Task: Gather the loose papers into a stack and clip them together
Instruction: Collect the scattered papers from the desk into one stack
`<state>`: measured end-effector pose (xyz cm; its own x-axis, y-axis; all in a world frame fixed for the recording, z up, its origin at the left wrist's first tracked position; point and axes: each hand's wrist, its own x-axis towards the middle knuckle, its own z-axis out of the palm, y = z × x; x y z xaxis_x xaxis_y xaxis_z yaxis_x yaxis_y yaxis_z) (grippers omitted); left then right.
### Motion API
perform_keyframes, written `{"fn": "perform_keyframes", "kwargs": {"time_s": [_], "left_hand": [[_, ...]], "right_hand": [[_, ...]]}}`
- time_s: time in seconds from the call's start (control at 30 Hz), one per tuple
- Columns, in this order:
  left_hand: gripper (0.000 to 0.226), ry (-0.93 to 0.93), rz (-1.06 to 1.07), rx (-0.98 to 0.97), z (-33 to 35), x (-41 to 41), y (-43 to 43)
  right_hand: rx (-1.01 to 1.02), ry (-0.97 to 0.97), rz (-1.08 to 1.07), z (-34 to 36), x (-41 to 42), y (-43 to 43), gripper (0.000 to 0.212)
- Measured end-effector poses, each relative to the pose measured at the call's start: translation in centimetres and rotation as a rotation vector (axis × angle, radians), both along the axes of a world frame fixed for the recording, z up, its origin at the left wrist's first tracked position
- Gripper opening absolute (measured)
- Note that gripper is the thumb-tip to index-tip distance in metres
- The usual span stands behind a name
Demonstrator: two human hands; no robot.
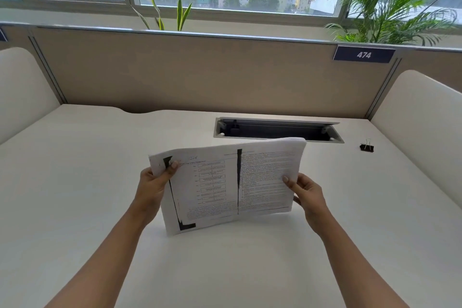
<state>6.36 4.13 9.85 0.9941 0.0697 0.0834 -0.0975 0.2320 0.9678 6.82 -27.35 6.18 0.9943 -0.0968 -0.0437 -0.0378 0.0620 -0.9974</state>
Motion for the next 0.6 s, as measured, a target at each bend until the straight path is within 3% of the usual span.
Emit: {"fn": "perform_keyframes", "kwargs": {"time_s": [0.13,0.27,0.3,0.43,0.5,0.57,0.6], "left_hand": [[0.052,-0.030,0.010,-0.060,0.1,-0.3,0.0],[0.050,-0.045,0.019,-0.077,0.3,-0.3,-0.2],[0.050,-0.044,0.023,-0.088,0.2,-0.3,-0.2],[0.035,-0.024,0.039,-0.202,-0.2,-0.3,-0.9],[0.017,-0.002,0.061,-0.245,-0.3,-0.4,-1.7],[0.014,0.016,0.091,-0.254,-0.5,-0.4,-2.5],[0.015,0.029,0.104,-0.260,-0.5,-0.4,-3.0]], "right_hand": [[0.054,0.123,-0.019,-1.3,-0.6,-0.4,0.039],[0.314,0.180,-0.045,-2.5,-0.9,0.1,0.078],[0.404,0.177,-0.047,-2.7,-1.0,0.3,0.079],[0.667,0.163,-0.053,-2.7,-1.2,1.8,0.047],[0.691,0.196,-0.023,-2.3,-1.3,3.0,0.055],[0.713,0.223,0.005,-2.0,-1.3,4.1,0.069],[0.716,0.229,0.013,-1.9,-1.3,4.6,0.066]]}}
